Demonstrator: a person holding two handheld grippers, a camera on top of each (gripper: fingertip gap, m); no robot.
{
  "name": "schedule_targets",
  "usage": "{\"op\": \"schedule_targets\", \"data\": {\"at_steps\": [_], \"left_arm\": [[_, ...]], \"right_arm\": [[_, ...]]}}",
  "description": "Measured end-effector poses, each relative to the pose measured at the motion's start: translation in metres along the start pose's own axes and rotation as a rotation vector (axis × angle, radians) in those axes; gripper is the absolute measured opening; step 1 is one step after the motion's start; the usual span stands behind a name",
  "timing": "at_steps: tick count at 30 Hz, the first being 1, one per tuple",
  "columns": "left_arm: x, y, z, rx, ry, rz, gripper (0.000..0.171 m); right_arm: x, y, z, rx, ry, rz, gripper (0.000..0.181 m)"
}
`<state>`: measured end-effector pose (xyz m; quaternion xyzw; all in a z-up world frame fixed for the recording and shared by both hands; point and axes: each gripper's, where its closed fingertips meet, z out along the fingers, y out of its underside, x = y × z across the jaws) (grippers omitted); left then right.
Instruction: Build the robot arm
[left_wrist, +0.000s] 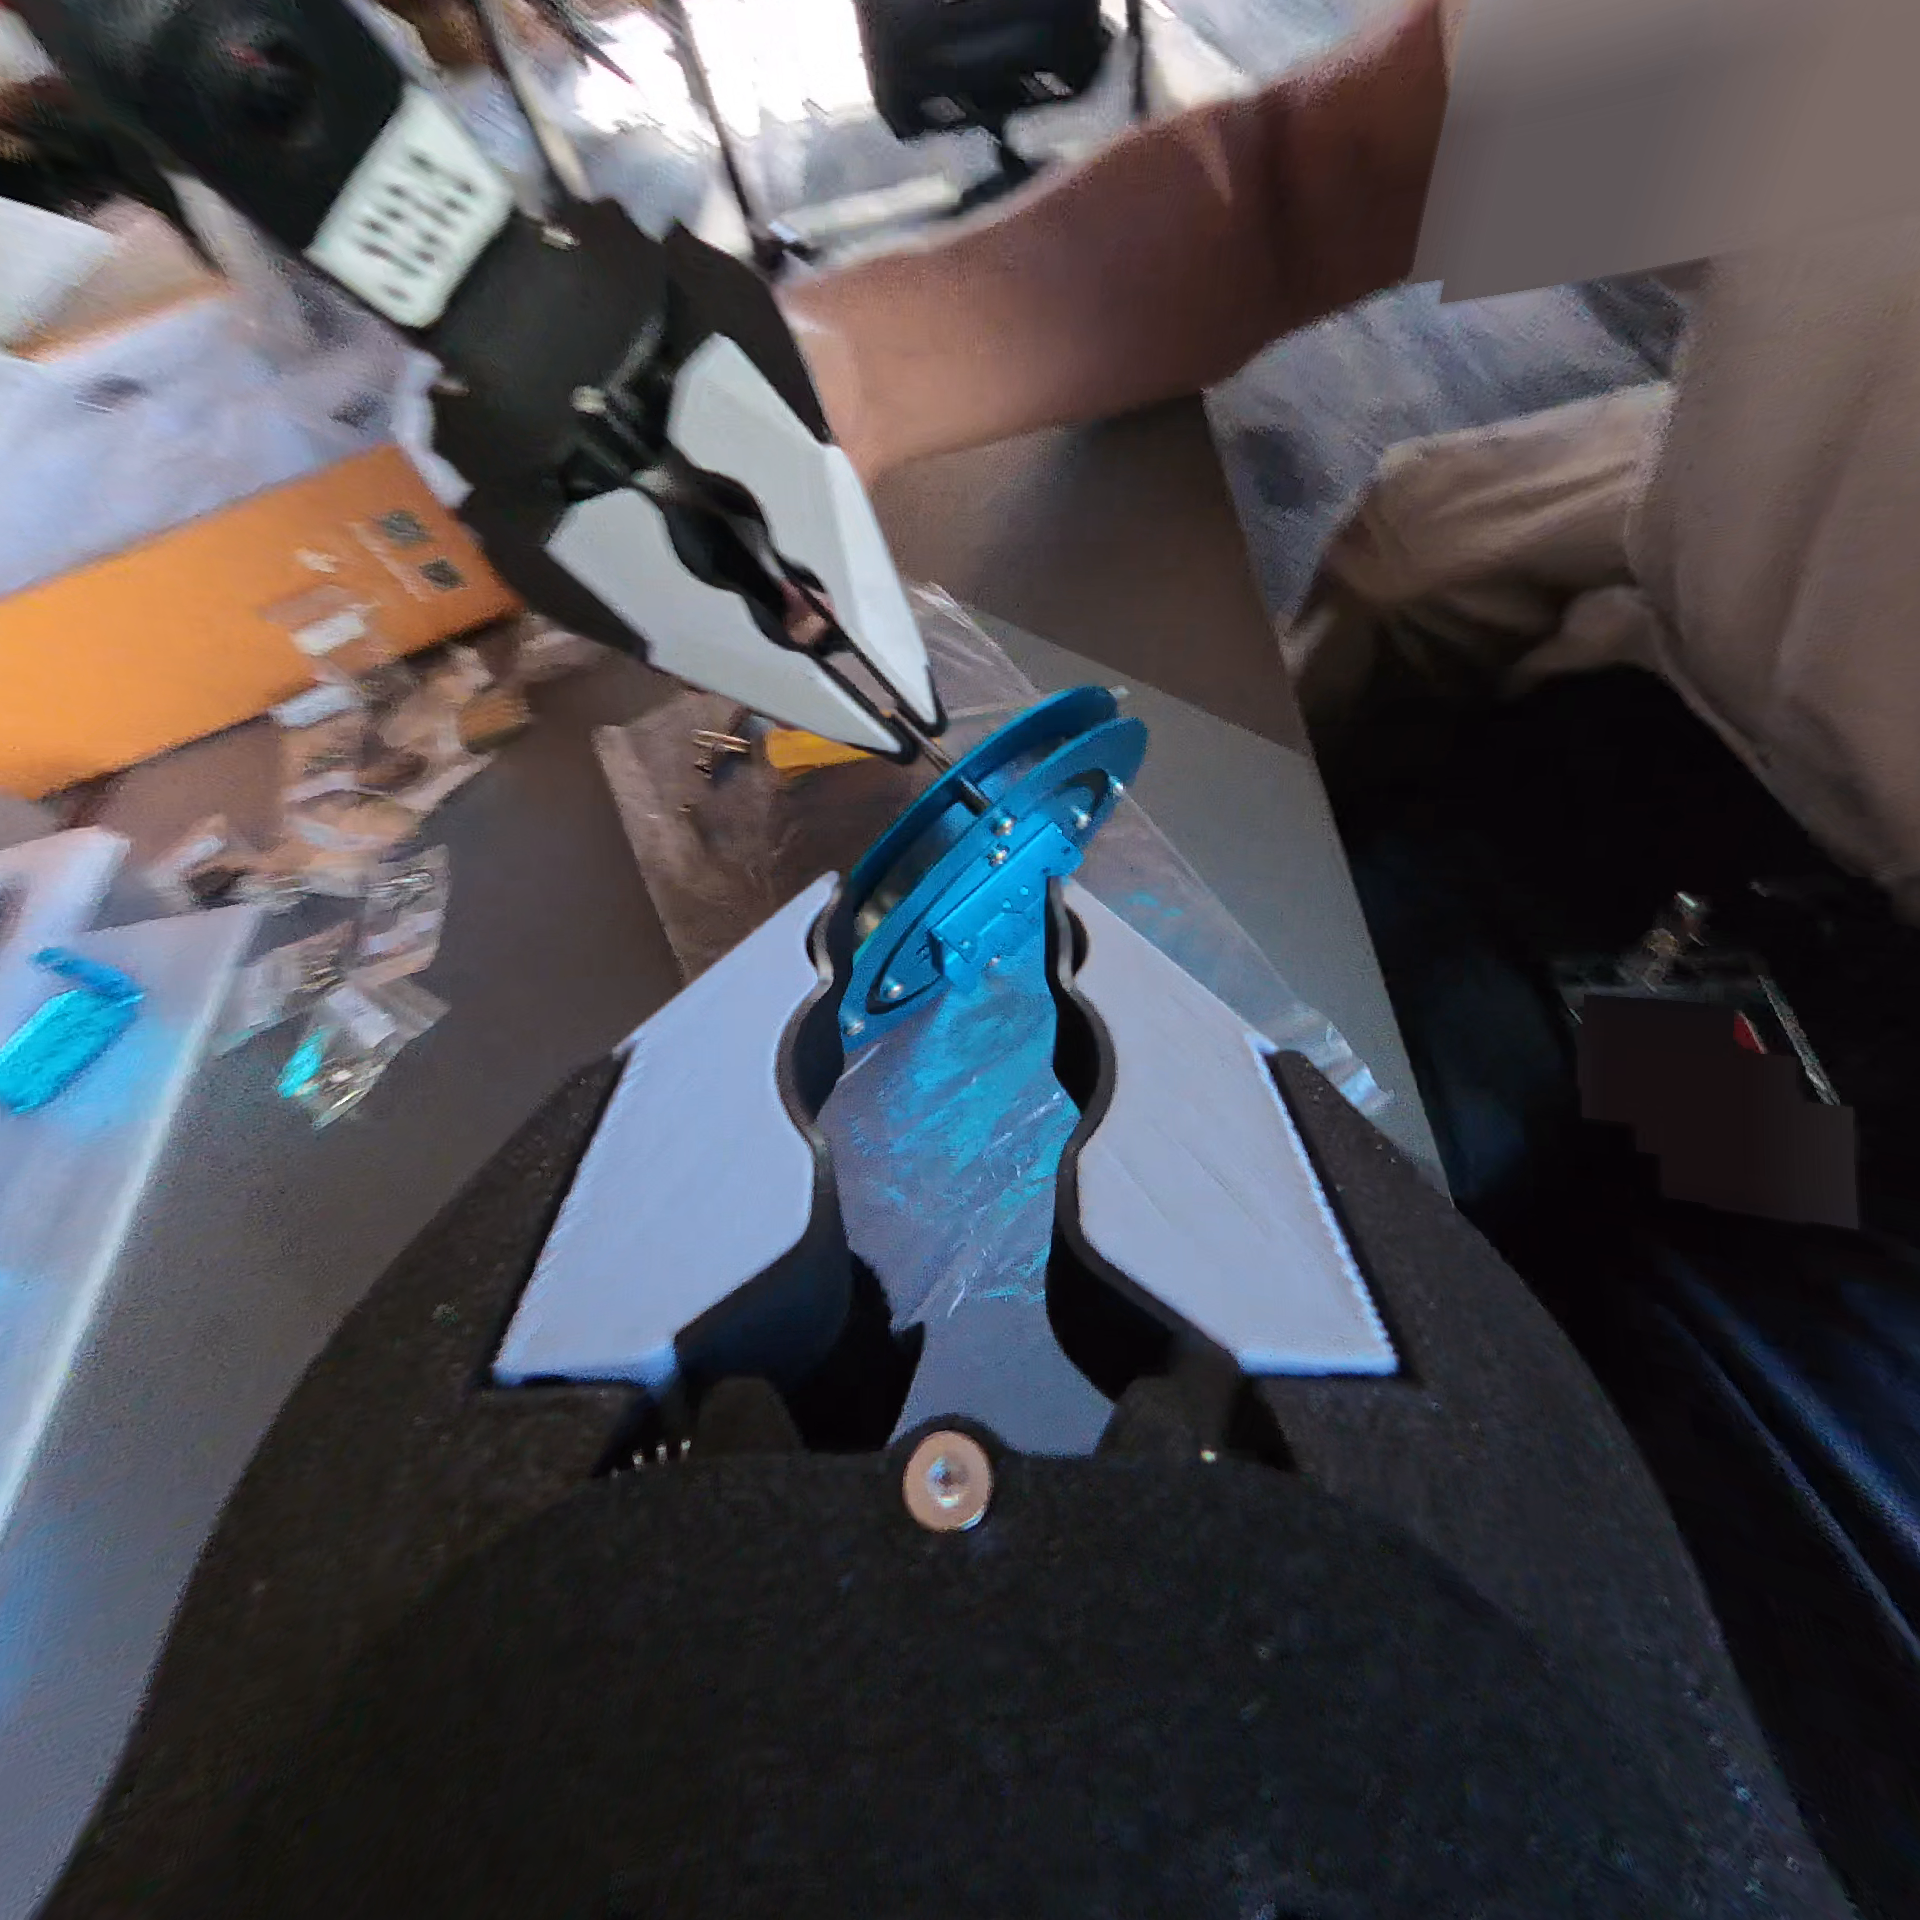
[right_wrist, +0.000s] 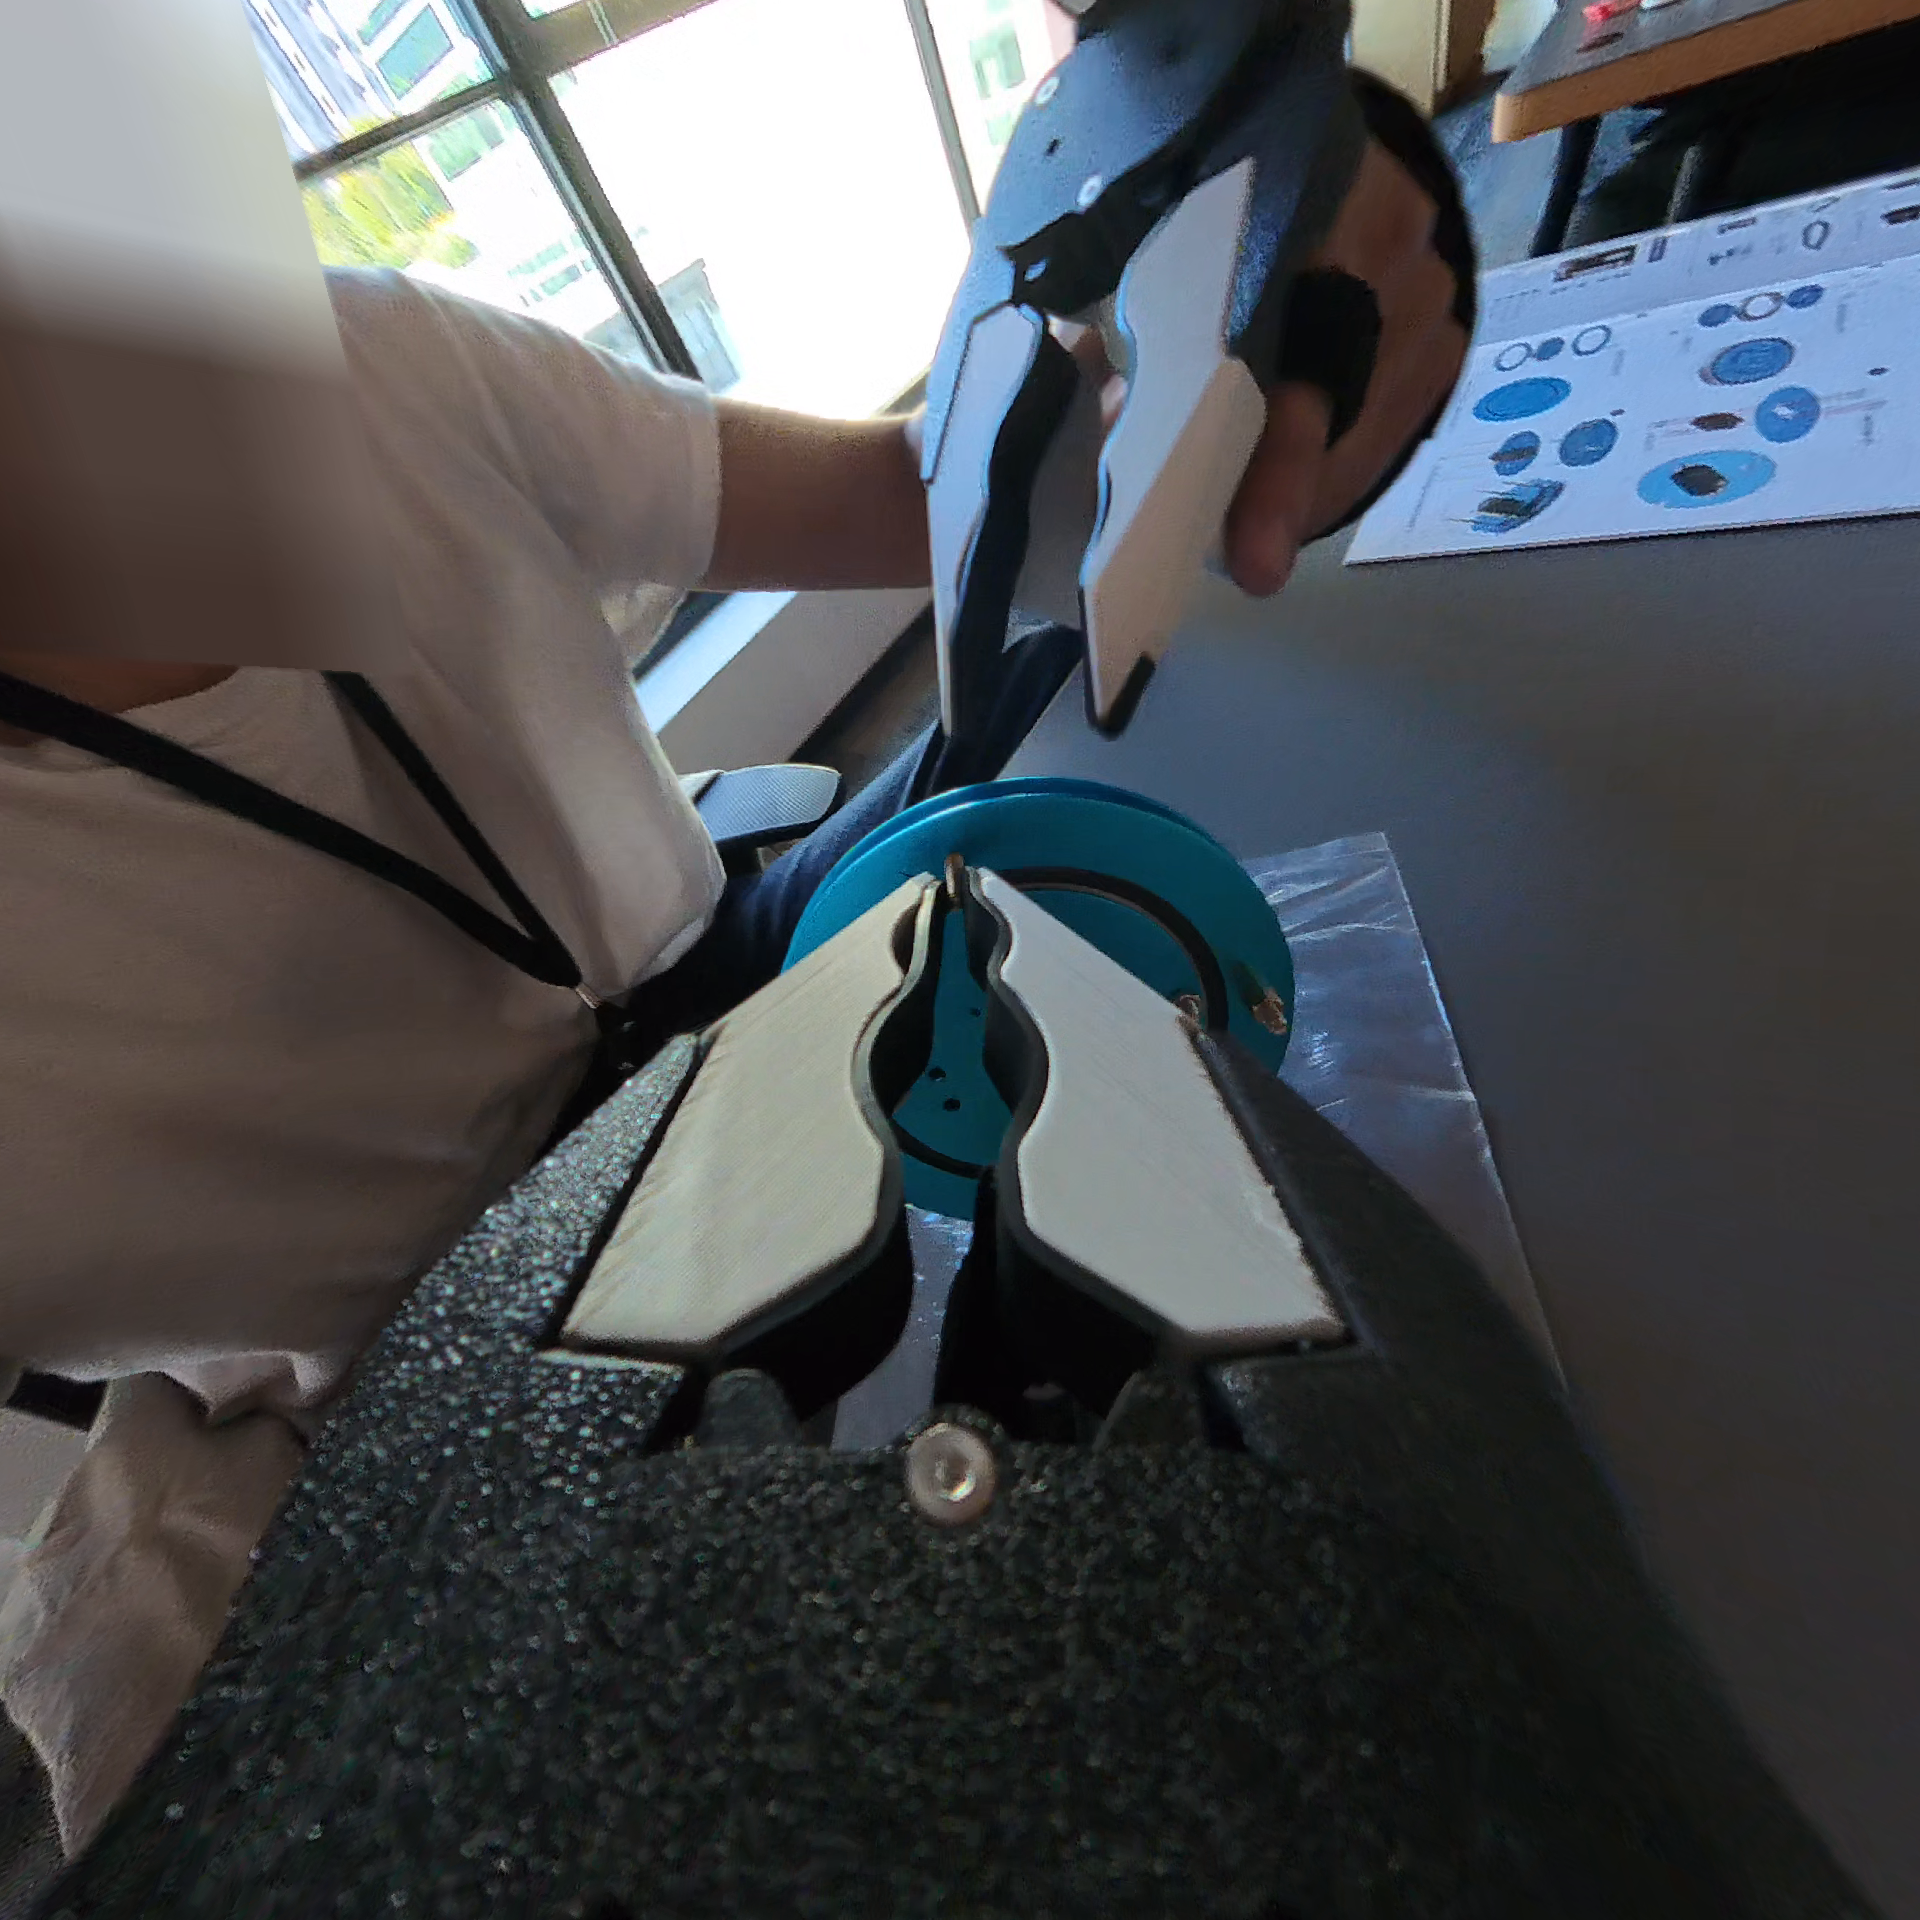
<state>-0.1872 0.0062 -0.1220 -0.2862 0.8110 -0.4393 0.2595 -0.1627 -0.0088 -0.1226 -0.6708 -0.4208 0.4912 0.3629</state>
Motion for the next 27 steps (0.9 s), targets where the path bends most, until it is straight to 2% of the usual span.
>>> {"op": "schedule_targets", "data": {"at_steps": [3,6,9,12,16,20,23,27], "left_arm": [[-0.005,-0.005,0.016,-0.023,0.144,0.004,0.039],[-0.009,-0.006,0.023,-0.043,0.231,0.007,0.040],[-0.023,-0.003,0.031,-0.067,0.208,0.059,0.042],[-0.015,0.000,0.036,-0.099,0.302,0.060,0.038],[-0.017,0.002,0.040,-0.113,0.328,0.070,0.028],[-0.015,0.000,0.040,-0.103,0.364,0.056,0.022],[-0.015,-0.007,0.038,-0.038,0.384,0.045,0.016],[-0.018,-0.009,0.037,-0.017,0.440,-0.047,0.019]], "right_arm": [[-0.001,0.003,-0.007,0.033,-0.069,0.031,0.002],[0.005,0.002,-0.014,0.070,-0.068,0.061,0.002],[0.007,0.002,-0.018,0.082,-0.084,0.068,0.002],[0.011,0.002,-0.020,0.082,-0.075,0.071,0.002],[0.011,0.002,-0.020,0.079,-0.088,0.076,0.002],[0.014,0.002,-0.022,0.067,-0.101,0.083,0.002],[0.017,0.003,-0.024,0.040,-0.107,0.072,0.004],[0.021,0.002,-0.026,-0.005,-0.126,0.047,0.003]]}}
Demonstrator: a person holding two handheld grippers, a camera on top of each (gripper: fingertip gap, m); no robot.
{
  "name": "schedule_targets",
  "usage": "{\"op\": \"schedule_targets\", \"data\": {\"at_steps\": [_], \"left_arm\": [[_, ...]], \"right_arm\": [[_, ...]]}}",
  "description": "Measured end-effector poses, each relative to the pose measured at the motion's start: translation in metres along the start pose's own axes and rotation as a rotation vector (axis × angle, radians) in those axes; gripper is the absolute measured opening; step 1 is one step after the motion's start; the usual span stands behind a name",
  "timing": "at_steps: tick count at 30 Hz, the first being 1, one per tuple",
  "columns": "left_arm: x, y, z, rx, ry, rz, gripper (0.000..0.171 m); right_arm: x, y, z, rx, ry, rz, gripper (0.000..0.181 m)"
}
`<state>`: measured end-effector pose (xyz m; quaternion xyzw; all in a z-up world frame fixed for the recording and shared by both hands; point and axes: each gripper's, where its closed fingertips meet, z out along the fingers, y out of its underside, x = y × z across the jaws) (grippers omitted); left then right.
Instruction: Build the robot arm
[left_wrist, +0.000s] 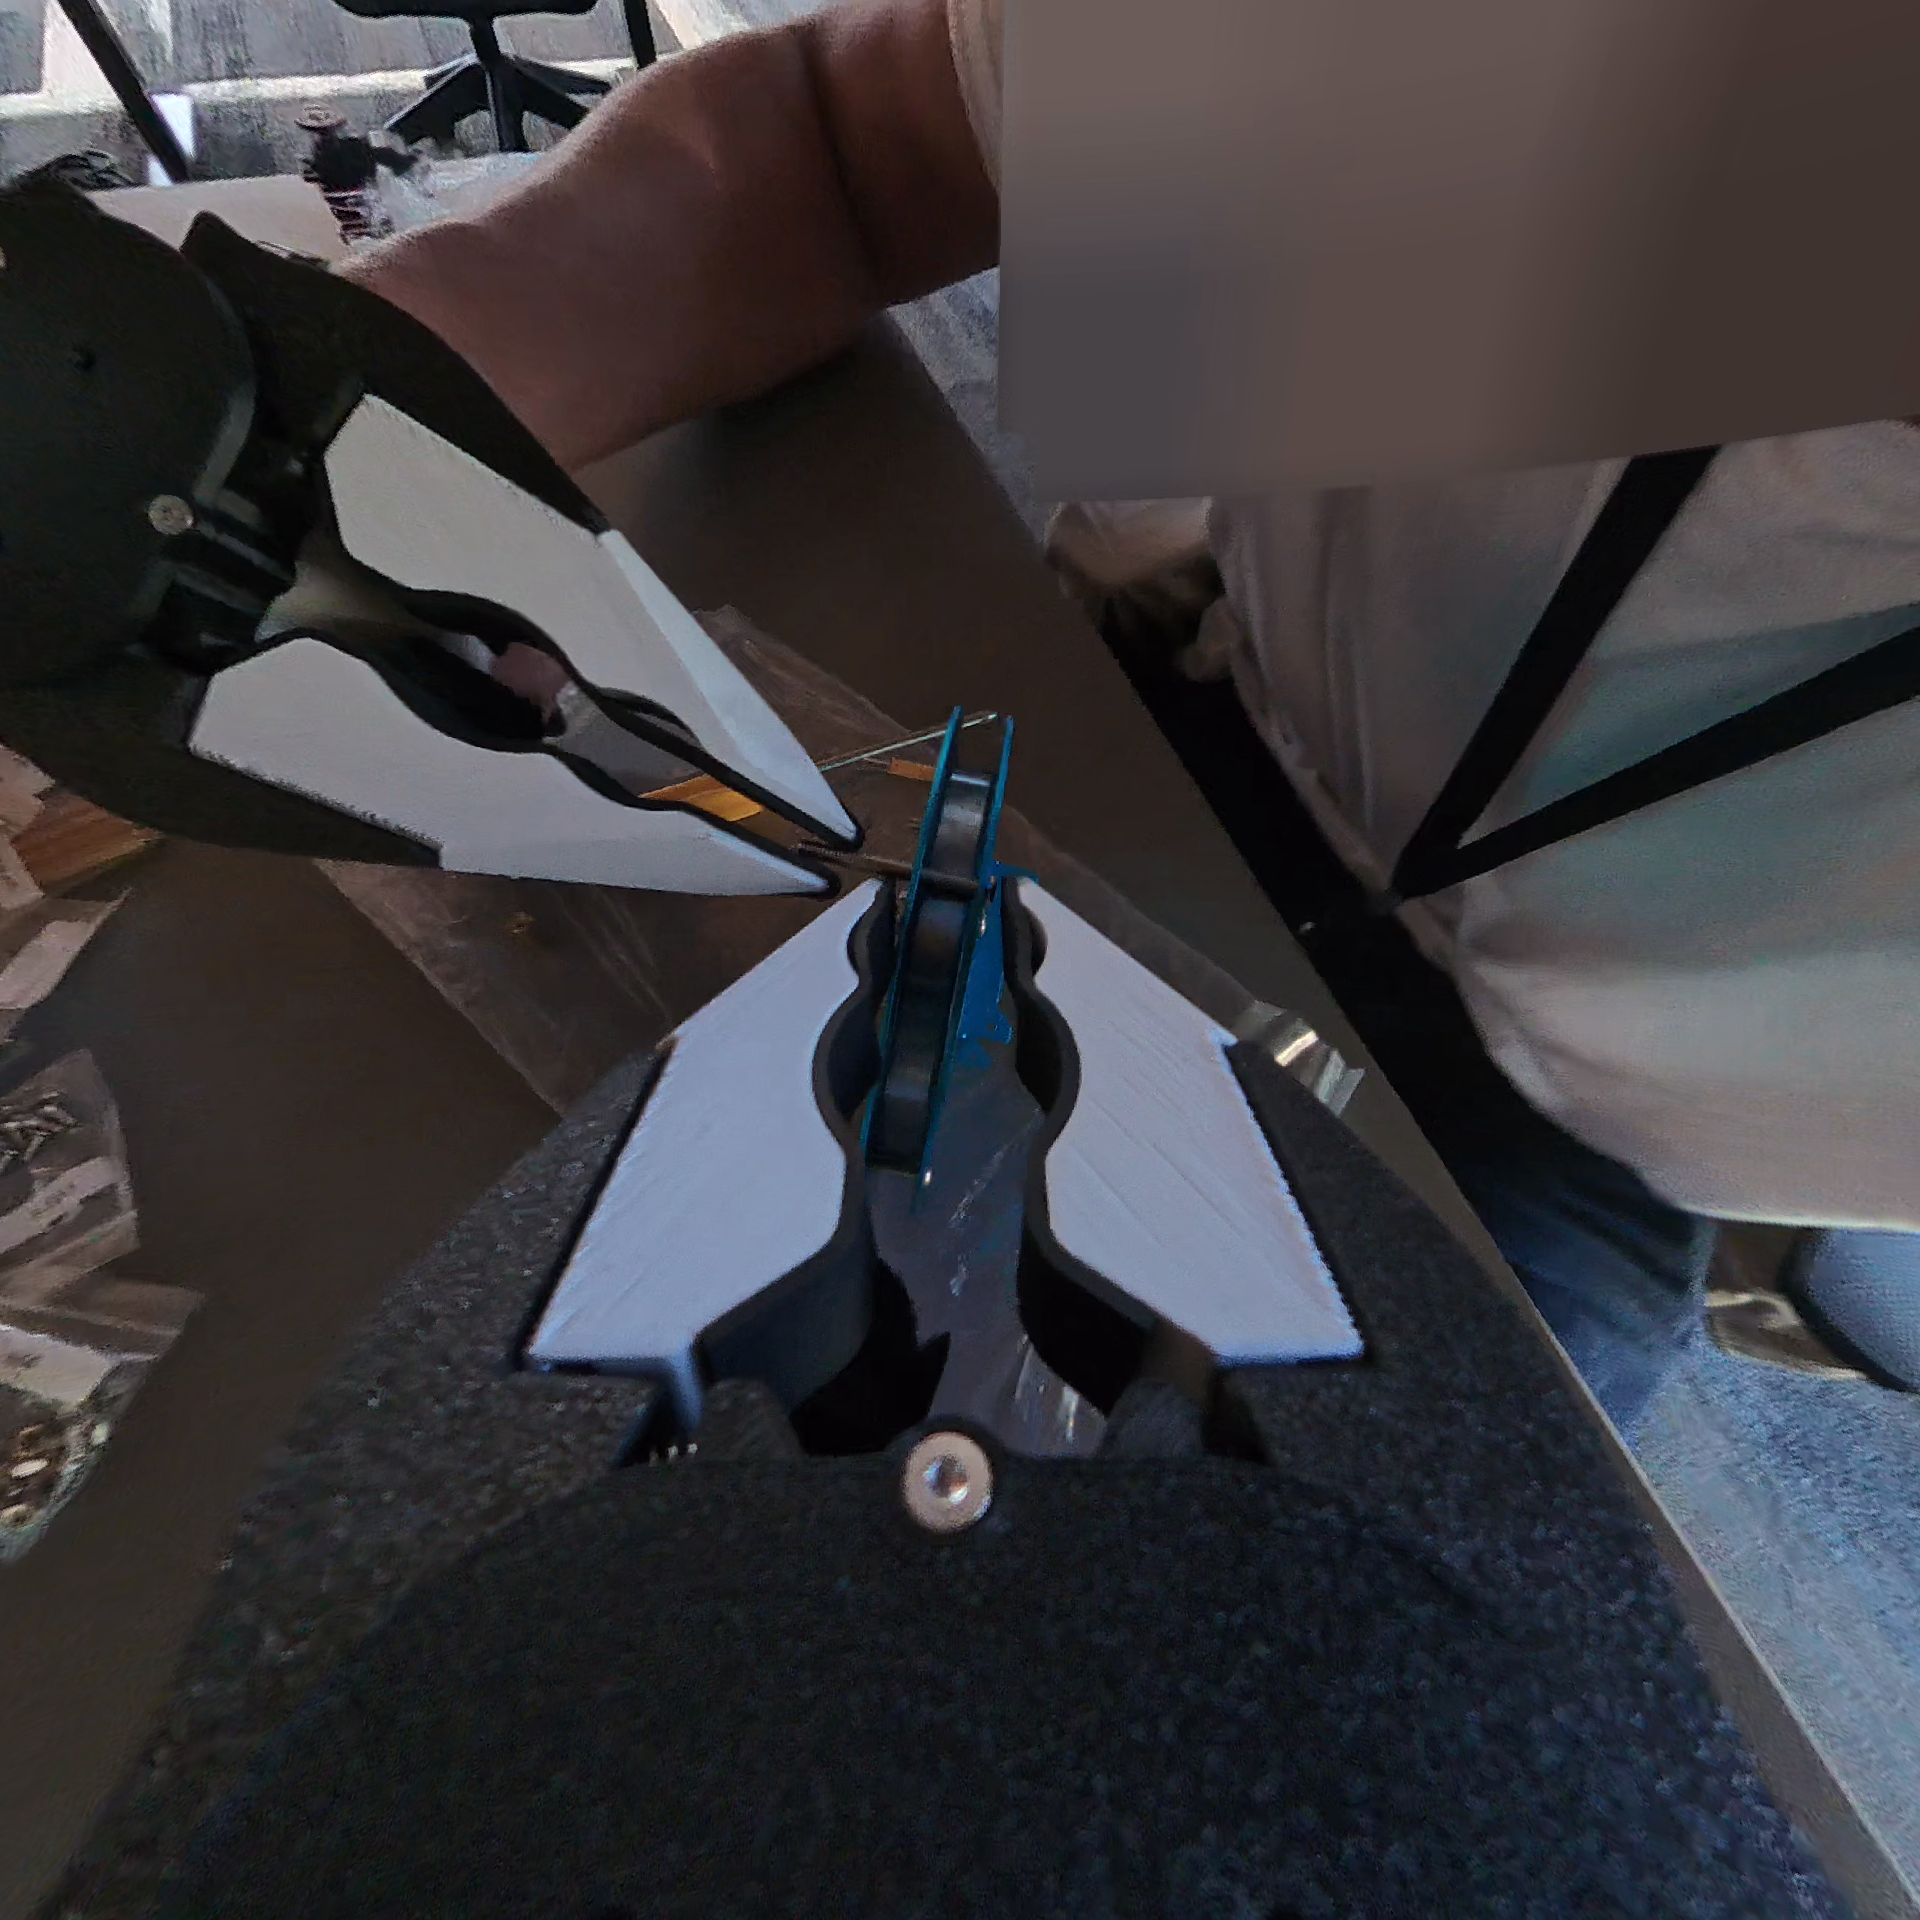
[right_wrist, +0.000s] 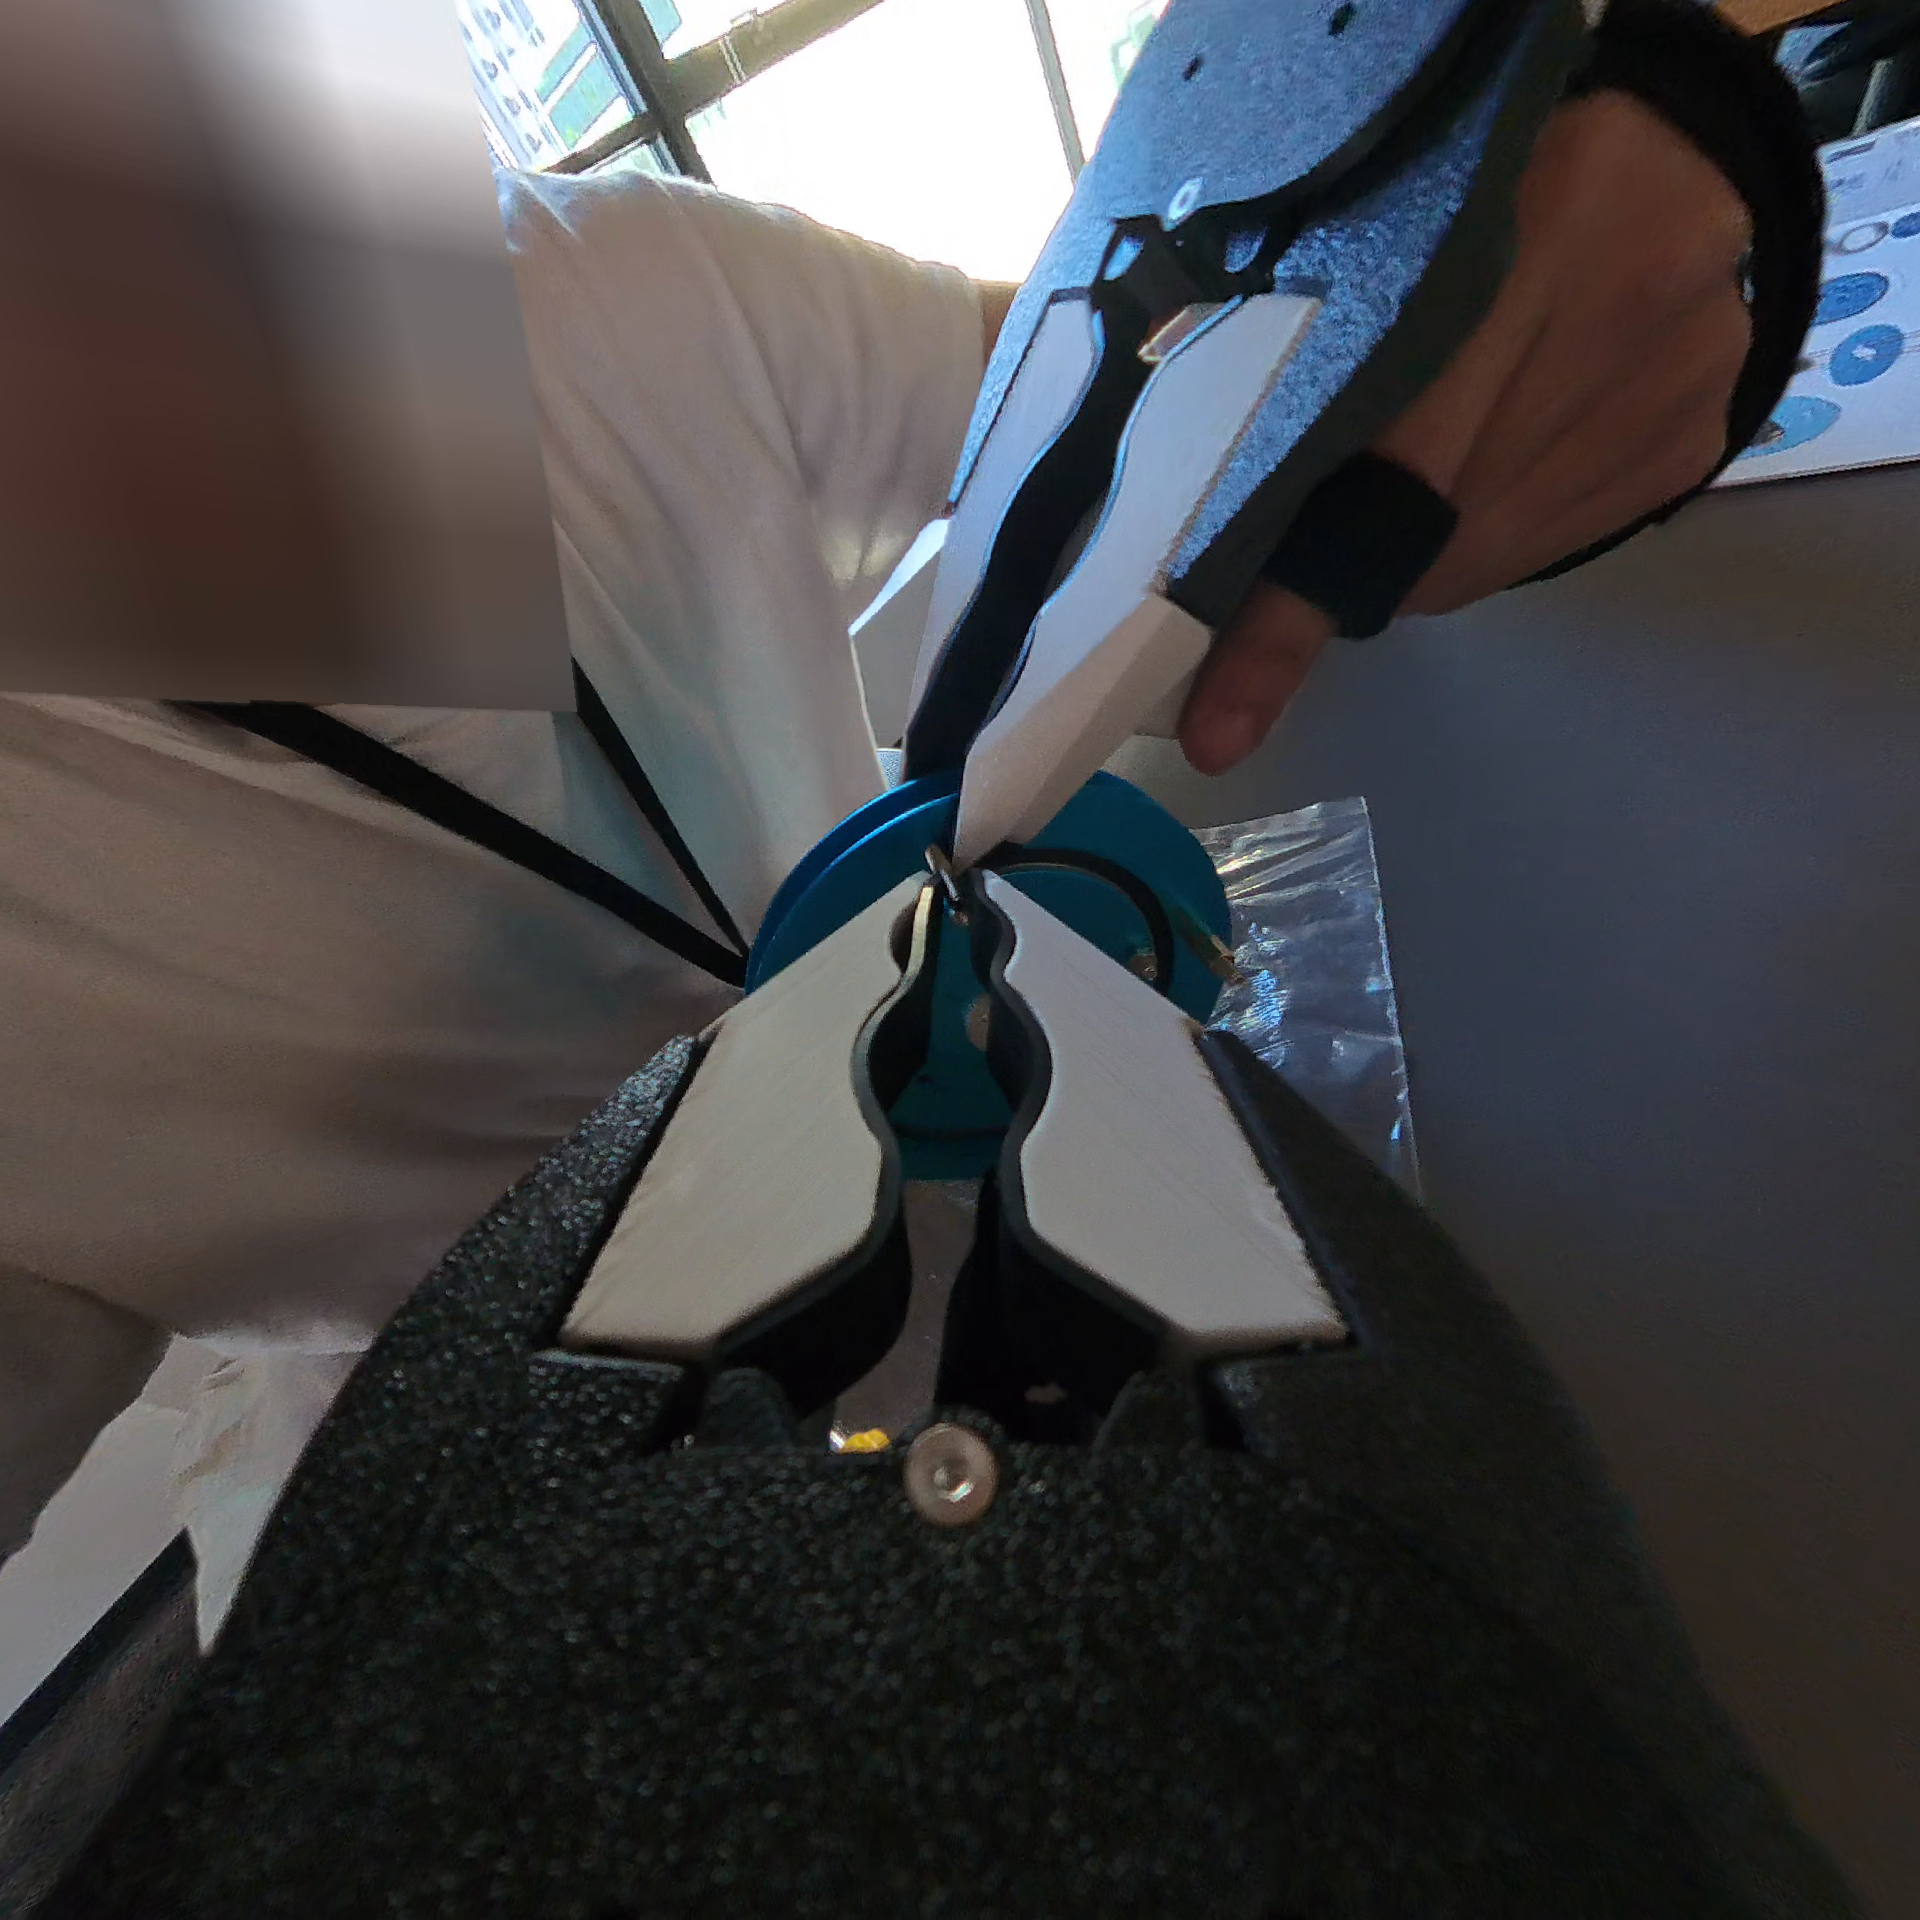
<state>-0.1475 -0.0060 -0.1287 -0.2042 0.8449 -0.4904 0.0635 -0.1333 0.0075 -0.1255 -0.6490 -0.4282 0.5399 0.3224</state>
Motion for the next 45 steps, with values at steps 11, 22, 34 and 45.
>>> {"op": "schedule_targets", "data": {"at_steps": [11,22,34,45], "left_arm": [[-0.005,-0.003,0.004,0.102,-0.003,-0.059,0.016],[0.014,0.007,-0.006,0.117,-0.030,0.036,0.015],[0.017,0.019,-0.027,0.100,-0.092,0.029,0.014],[0.015,0.023,-0.031,0.054,-0.167,0.077,0.015]], "right_arm": [[0.002,0.001,-0.007,0.042,0.068,0.026,0.004],[0.043,0.082,-0.049,-0.425,0.406,-0.064,0.022],[0.058,0.102,-0.088,-0.672,0.645,-0.039,0.022],[0.065,0.093,-0.078,-0.595,0.624,-0.080,0.005]]}}
